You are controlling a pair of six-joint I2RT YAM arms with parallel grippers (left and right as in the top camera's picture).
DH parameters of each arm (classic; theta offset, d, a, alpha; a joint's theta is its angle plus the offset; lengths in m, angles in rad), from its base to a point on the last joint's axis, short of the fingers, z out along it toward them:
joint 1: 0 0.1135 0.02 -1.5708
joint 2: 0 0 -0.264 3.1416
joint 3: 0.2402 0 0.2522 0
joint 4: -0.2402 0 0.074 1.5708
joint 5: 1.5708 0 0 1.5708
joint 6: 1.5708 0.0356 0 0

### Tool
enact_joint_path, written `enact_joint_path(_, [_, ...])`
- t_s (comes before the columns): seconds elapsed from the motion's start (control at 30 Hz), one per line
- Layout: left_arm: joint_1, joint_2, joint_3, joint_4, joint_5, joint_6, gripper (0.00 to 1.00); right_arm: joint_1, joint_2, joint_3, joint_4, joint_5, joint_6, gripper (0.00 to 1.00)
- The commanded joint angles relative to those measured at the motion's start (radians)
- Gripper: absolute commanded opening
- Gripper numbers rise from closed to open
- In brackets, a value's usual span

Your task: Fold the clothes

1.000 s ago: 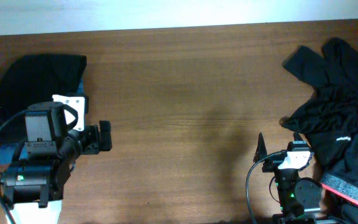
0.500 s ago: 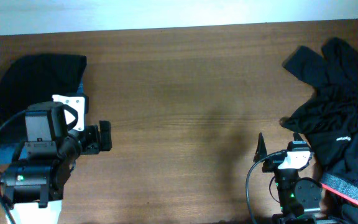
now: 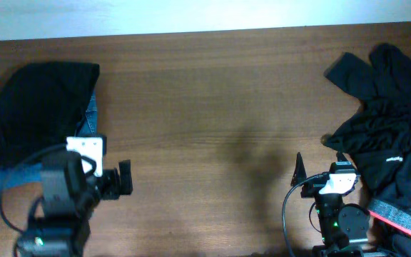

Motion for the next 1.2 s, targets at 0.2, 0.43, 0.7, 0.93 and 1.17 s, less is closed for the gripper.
enact_joint_path(0.2, [-0.004, -0.353, -0.477, 0.468, -0.008, 0.018, 0.99, -0.006, -0.006, -0.005, -0.008, -0.005, -0.006, 0.99])
enact_joint_path(0.43, [-0.004, -0.541, -0.713, 0.766, -0.009, 0.060, 0.99, -0.006, -0.006, -0.005, -0.008, -0.005, -0.006, 0.99])
enact_joint_path(0.7, [-0.003, -0.651, -0.827, 0.894, -0.064, 0.083, 0.99, -0.006, -0.006, -0.005, -0.008, -0.005, -0.006, 0.99])
enact_joint_path(0.93, [-0.003, -0.739, -0.827, 0.774, -0.048, 0.081, 0.99, -0.006, -0.006, -0.005, -0.008, -0.005, -0.006, 0.99])
enact_joint_path(1.17, [-0.003, -0.739, -0.827, 0.777, -0.049, 0.082, 0.99, -0.006, -0.006, -0.005, -0.008, -0.005, -0.006, 0.99])
